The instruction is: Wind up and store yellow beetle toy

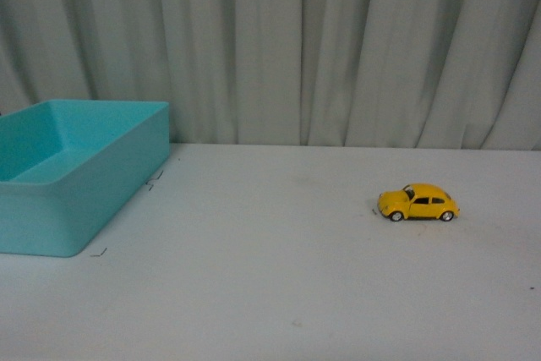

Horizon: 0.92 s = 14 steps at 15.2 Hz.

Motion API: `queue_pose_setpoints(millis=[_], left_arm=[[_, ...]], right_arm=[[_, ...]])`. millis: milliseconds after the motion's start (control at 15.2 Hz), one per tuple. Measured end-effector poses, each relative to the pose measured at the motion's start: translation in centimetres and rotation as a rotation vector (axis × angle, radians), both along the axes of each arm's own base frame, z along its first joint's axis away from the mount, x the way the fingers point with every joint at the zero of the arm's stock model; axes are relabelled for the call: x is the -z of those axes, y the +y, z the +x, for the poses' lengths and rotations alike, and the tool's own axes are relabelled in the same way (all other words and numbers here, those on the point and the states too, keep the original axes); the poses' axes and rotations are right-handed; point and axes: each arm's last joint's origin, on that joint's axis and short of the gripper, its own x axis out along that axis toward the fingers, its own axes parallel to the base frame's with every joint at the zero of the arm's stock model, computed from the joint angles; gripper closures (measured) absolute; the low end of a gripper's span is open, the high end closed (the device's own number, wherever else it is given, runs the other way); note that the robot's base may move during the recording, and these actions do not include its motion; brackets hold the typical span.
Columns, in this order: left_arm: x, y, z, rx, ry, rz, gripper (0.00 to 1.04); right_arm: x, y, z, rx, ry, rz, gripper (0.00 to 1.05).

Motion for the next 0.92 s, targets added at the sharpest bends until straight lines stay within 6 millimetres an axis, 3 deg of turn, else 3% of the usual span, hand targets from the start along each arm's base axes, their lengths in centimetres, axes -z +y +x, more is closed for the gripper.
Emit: queue_pose_setpoints(millis=[921], left_arm=[[0.0, 0.0, 0.0, 0.002, 0.0, 0.001, 0.07]], right_arm=[[0.0, 0.0, 0.0, 0.0, 0.0, 0.001, 0.07]])
